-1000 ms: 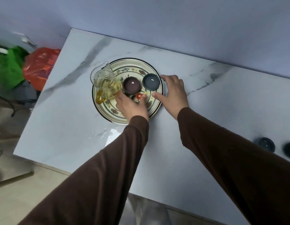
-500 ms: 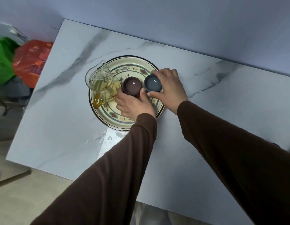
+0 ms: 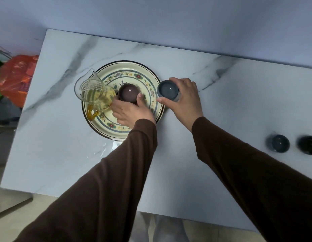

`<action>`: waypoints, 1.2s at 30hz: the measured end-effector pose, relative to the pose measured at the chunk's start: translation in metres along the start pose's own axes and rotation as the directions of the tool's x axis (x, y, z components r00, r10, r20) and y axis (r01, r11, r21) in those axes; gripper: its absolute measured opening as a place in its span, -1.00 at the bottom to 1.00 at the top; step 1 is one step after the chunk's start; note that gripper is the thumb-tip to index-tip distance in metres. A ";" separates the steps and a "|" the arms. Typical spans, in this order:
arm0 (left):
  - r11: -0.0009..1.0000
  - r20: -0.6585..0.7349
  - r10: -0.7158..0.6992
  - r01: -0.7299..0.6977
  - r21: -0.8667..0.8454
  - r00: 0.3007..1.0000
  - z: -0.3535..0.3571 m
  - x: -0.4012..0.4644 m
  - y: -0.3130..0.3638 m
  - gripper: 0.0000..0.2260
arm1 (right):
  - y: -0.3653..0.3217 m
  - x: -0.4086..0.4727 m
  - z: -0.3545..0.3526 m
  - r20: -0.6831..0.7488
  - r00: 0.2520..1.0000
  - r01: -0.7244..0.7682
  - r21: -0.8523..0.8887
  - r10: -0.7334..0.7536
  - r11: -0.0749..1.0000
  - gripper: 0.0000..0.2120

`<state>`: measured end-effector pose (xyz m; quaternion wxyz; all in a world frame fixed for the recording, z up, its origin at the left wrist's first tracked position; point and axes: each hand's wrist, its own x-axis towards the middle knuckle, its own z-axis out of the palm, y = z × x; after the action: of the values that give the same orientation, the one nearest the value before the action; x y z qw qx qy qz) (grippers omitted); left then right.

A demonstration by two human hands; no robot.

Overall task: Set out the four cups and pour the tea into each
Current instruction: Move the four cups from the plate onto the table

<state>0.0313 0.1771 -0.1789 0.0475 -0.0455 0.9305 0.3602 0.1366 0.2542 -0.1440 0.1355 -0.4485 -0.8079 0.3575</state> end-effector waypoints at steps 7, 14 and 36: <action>0.953 0.229 0.302 -0.287 -0.100 0.925 -0.028 -0.007 -0.016 -0.43 | 0.015 -0.047 -0.018 -0.080 0.986 -0.141 0.085 0.147 0.986 -0.37; 0.797 0.481 0.592 -0.560 -0.228 0.647 -0.051 -0.078 -0.004 -0.36 | 0.044 -0.121 -0.067 -0.199 0.936 -0.252 0.194 0.290 0.948 -0.43; 0.694 0.821 0.546 -0.640 -0.330 0.167 -0.019 -0.348 -0.048 -0.46 | 0.263 -0.305 -0.220 -0.275 0.829 -0.502 0.017 0.487 0.865 -0.34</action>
<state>0.3807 0.1467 -0.1547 0.3775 0.5147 0.7194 0.2739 0.5919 0.1937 -0.1408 0.1346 -0.6901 -0.6478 0.2931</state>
